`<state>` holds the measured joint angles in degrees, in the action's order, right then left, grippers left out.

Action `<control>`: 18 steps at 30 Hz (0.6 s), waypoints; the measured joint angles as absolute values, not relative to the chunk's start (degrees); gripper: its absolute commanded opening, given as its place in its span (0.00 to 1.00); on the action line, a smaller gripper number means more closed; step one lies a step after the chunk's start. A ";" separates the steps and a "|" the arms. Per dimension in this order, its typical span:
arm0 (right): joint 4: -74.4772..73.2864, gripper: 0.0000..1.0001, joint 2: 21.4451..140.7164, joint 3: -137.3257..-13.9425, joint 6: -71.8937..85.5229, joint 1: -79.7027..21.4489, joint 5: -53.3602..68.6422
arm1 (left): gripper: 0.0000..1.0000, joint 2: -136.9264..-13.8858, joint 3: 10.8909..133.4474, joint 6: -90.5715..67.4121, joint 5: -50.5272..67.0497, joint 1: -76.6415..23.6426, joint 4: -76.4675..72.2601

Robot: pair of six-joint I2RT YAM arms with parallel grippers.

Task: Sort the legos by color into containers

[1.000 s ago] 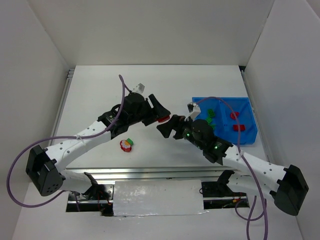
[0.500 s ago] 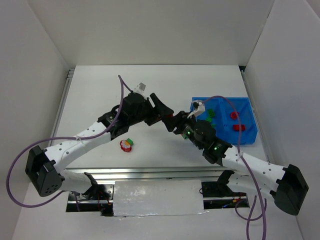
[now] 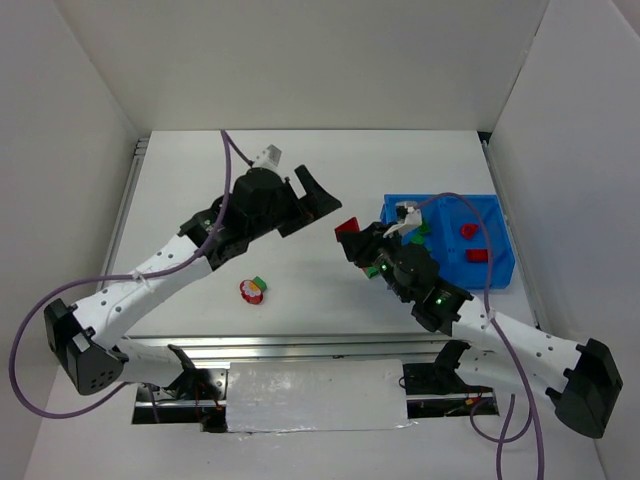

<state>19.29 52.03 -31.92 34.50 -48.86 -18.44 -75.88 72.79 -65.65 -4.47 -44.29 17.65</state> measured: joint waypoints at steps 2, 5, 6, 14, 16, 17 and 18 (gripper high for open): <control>14.20 0.00 50.41 -32.25 35.00 -48.25 -21.54 | 0.99 -75.75 76.93 -63.51 -7.18 -43.38 20.75; 2.50 0.00 48.42 -34.72 38.13 -42.19 -24.27 | 0.99 -73.17 79.40 -60.10 -12.36 -41.15 24.18; -1.69 0.00 48.18 -36.23 39.29 -38.09 -24.64 | 0.99 -71.59 79.31 -59.31 -14.15 -40.58 25.71; -22.44 0.00 55.61 -48.31 41.45 -1.69 -23.57 | 0.99 -59.96 73.87 -52.56 -27.11 -38.74 36.05; -23.79 0.06 59.00 -50.00 41.06 4.14 -22.13 | 1.00 -59.05 72.44 -51.55 -28.69 -38.59 38.59; -24.64 0.08 61.49 -50.98 40.95 6.68 -22.11 | 1.00 -58.81 71.70 -51.09 -29.26 -38.50 40.03; -25.52 0.10 63.42 -51.94 40.82 8.08 -22.11 | 0.99 -58.61 70.98 -50.83 -29.67 -38.48 41.04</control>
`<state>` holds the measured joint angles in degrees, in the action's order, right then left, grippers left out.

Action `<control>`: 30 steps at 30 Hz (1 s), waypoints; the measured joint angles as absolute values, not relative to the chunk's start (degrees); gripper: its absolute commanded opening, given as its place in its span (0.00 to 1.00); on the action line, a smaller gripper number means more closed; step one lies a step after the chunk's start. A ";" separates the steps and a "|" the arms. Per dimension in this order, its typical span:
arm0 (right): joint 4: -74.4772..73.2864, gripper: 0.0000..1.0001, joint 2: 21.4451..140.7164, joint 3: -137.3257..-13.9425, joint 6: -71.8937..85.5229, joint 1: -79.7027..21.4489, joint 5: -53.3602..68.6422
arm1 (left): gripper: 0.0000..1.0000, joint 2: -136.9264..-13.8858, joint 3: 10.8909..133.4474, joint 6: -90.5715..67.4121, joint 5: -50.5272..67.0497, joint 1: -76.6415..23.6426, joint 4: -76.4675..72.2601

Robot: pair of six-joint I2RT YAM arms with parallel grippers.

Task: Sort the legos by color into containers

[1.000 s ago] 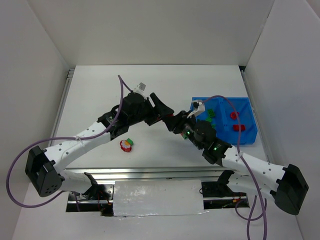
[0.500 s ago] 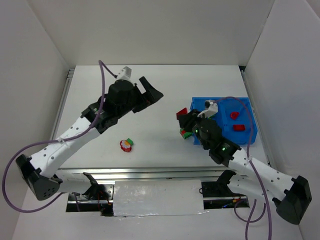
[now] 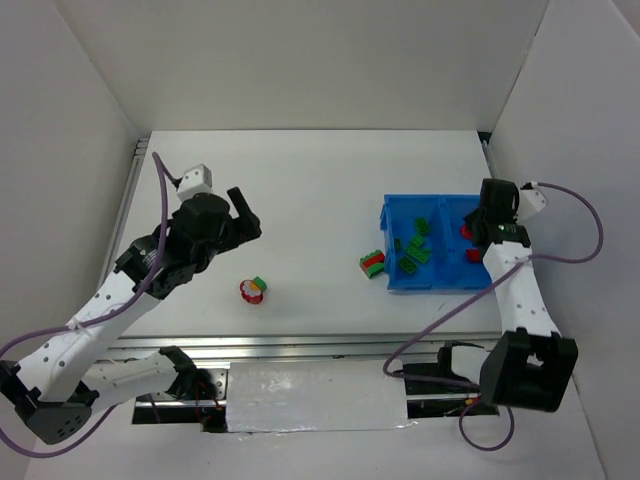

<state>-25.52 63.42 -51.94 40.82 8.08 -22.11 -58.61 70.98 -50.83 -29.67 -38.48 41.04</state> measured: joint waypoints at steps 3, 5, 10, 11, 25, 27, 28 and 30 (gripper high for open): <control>-27.11 0.43 69.38 -54.70 40.58 10.15 -21.50 | 1.00 -57.63 68.20 -50.63 -30.52 -38.44 44.10; -27.53 0.81 71.40 -55.13 40.95 10.87 -20.84 | 1.00 -56.64 66.11 -50.63 -31.18 -38.41 45.19; -28.64 1.00 71.59 -55.31 40.47 11.14 -19.00 | 0.99 -55.24 62.61 -50.96 -31.75 -38.28 47.00; -28.77 1.00 71.50 -55.48 40.38 11.14 -18.31 | 0.99 -55.40 62.19 -51.09 -31.75 -38.28 47.13; -29.21 1.00 55.79 -57.25 35.64 -13.87 -11.40 | 1.00 -62.72 52.56 -67.83 -29.82 -38.04 48.05; -29.21 1.00 54.68 -57.19 35.64 -15.42 -11.00 | 0.99 -63.33 51.09 -71.22 -29.43 -38.02 48.10; -29.10 1.00 54.19 -57.01 35.64 -16.12 -10.55 | 0.99 -63.83 50.48 -72.82 -29.39 -38.02 48.01; -28.71 1.00 53.39 -56.12 35.64 -17.10 -9.54 | 0.99 -65.23 49.63 -75.40 -29.32 -38.02 47.88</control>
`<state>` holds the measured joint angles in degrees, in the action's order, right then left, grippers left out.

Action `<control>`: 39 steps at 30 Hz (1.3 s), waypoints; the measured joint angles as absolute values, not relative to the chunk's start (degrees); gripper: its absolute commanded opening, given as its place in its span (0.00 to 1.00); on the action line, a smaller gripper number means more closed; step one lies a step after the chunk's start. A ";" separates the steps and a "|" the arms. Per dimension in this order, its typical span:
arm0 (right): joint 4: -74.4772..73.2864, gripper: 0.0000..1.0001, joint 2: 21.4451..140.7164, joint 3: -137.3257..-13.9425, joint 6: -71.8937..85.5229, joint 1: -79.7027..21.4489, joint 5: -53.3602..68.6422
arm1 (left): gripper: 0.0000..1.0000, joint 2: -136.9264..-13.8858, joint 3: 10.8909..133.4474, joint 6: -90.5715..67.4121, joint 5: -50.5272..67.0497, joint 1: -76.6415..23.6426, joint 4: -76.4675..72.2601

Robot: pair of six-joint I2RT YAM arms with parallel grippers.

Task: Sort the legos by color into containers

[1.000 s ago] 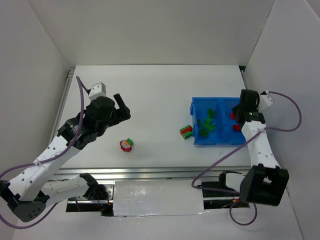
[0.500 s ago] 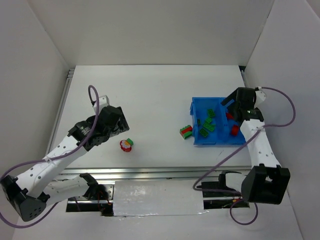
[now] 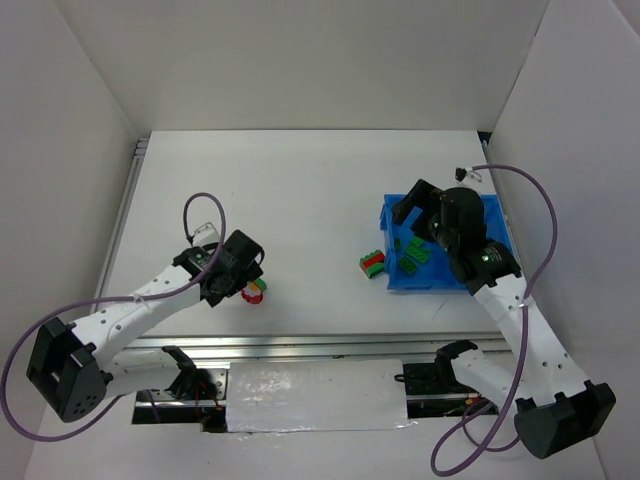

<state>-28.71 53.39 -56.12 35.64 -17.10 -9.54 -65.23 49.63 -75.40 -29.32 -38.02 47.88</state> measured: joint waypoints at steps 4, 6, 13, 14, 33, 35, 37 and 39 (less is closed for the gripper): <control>-28.27 1.00 52.99 -53.65 35.70 -19.77 -8.12 | 1.00 -69.82 49.28 -78.28 -29.15 -38.02 46.78; -28.32 1.00 53.56 -52.75 35.70 -21.15 -7.86 | 1.00 -72.31 49.30 -79.26 -29.12 -38.02 46.11; -28.03 1.00 56.10 -52.53 35.68 -25.63 -8.25 | 1.00 -79.50 49.87 -81.34 -28.56 -38.00 44.64; -27.88 1.00 56.23 -52.49 35.66 -26.20 -8.45 | 0.99 -80.20 50.00 -81.34 -28.34 -37.98 44.25; -25.89 1.00 59.07 -52.12 35.09 -31.75 -10.07 | 0.58 -88.68 50.35 -81.65 -26.26 -37.58 38.35; -24.88 1.00 59.07 -51.33 35.09 -31.79 -9.28 | 0.42 -88.44 50.11 -81.23 -26.28 -37.52 37.54; -22.04 1.00 58.98 -49.23 35.07 -31.86 -7.27 | 0.10 -88.03 49.60 -80.93 -26.22 -37.39 36.73; -18.65 0.99 58.83 -46.04 35.05 -32.03 -3.75 | 0.00 -87.29 48.93 -80.95 -25.80 -37.23 35.92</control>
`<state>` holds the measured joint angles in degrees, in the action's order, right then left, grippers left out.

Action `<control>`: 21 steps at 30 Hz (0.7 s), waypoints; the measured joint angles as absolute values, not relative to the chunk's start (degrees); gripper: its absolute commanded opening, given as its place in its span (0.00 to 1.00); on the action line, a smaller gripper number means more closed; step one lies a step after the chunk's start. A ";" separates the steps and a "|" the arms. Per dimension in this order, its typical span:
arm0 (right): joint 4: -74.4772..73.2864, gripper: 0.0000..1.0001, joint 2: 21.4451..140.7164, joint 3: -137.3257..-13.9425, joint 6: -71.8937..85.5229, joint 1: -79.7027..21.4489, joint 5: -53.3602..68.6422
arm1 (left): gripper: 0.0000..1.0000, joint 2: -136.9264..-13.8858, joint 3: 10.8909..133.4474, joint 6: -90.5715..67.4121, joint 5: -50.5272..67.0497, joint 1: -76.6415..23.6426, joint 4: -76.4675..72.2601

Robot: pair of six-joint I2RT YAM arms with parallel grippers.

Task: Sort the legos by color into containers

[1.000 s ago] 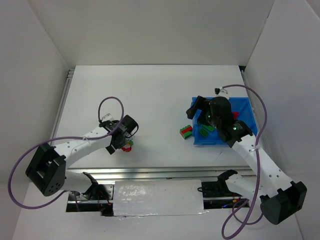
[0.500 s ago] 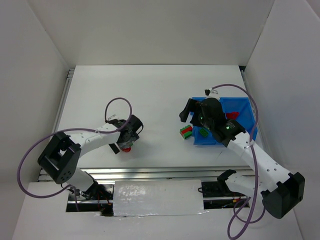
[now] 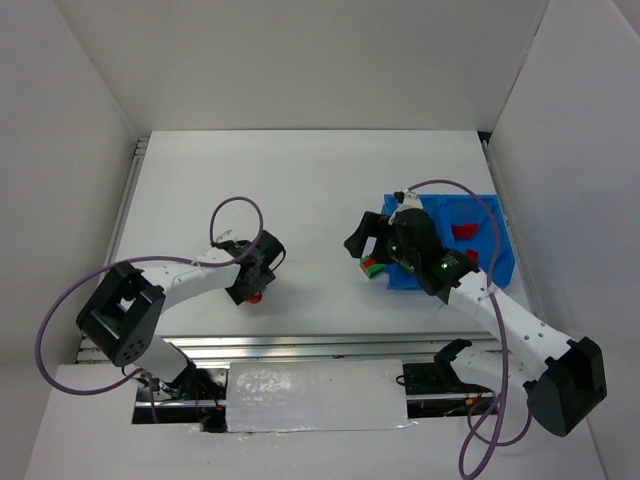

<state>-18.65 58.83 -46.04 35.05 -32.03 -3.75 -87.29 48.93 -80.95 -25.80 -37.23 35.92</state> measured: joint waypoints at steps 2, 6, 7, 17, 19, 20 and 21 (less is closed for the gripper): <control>-13.13 1.00 58.15 -41.28 35.11 -32.75 -0.08 | 0.00 -86.35 48.45 -81.03 -24.86 -37.04 35.51; -3.01 0.99 57.08 -32.47 36.58 -37.36 4.80 | 0.00 -83.02 48.45 -81.21 -23.05 -38.00 35.59; 0.38 0.99 57.04 -30.41 37.23 -39.27 5.23 | 0.00 -81.67 48.73 -81.25 -22.79 -38.70 35.86; 25.04 0.96 59.51 -24.36 43.29 -56.51 -5.52 | 0.00 -71.42 56.42 -82.43 -19.57 -45.78 34.39; 27.46 0.95 61.45 -24.88 44.10 -58.08 -9.50 | 0.00 -71.18 57.52 -82.76 -18.96 -46.57 34.02; 27.99 0.95 62.50 -25.41 44.38 -58.74 -11.42 | 0.00 -71.16 57.98 -82.83 -18.70 -46.94 33.89; 28.34 0.95 63.81 -26.28 44.73 -59.46 -13.65 | 0.00 -71.16 58.43 -82.87 -18.46 -47.27 33.78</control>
<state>28.34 63.81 -26.28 44.73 -59.46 -13.65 -71.16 58.43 -82.87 -18.46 -47.27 33.78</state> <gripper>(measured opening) 0.955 0.739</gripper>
